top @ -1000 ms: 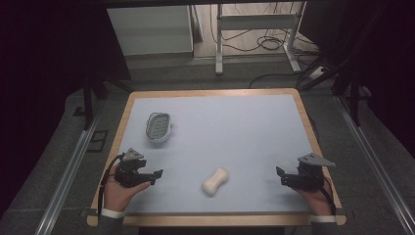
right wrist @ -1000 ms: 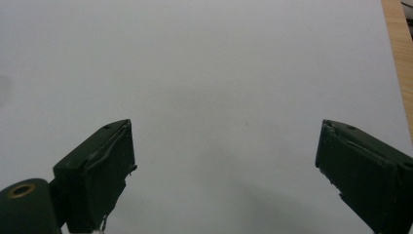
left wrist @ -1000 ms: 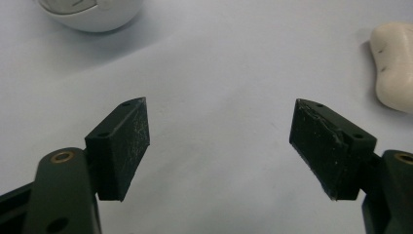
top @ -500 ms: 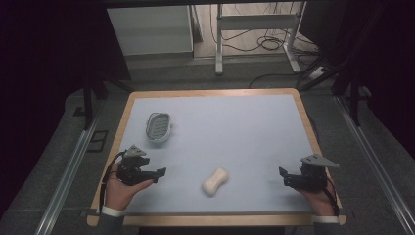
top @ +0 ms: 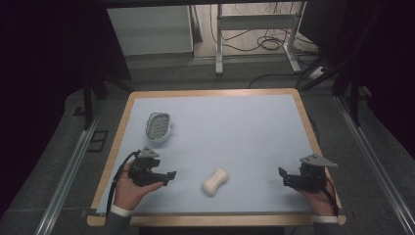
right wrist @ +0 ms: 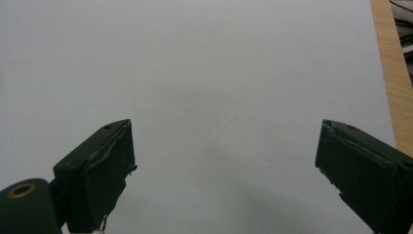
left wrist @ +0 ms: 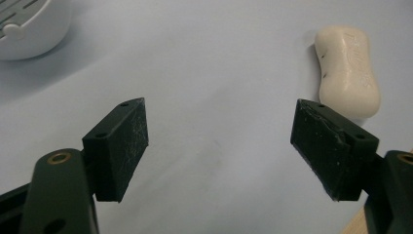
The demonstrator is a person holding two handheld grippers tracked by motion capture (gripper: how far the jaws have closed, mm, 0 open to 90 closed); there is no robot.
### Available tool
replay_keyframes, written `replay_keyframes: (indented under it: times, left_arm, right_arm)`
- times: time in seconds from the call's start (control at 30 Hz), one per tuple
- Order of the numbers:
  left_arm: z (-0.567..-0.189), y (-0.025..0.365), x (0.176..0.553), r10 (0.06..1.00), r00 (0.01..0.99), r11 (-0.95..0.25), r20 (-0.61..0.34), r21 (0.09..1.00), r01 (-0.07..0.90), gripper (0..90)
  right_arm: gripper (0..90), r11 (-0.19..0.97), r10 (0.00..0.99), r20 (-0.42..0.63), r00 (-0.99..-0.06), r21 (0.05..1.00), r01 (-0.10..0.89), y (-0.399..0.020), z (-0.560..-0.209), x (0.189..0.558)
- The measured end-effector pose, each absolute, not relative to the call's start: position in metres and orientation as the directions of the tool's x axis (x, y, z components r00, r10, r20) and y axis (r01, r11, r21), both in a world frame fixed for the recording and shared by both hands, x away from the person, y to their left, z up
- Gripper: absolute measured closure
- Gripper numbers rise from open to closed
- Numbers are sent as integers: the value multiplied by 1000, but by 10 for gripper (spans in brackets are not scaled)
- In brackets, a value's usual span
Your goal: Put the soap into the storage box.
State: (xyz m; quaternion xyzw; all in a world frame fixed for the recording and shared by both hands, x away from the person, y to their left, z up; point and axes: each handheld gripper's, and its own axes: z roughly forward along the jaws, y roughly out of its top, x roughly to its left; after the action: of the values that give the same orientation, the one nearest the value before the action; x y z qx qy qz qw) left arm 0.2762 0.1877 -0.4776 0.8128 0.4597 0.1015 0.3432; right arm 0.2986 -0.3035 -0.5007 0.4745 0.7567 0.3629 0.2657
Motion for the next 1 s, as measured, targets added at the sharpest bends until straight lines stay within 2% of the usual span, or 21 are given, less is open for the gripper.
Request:
replay_keyframes:
  times: [1.0]
  left_arm:
    - [-475, 133, 292, 760, 635, -438, -139, 612, 659, 203]
  right_arm:
    - [73, 290, 911, -57, -409, 793, 535, -302, -503, 300]
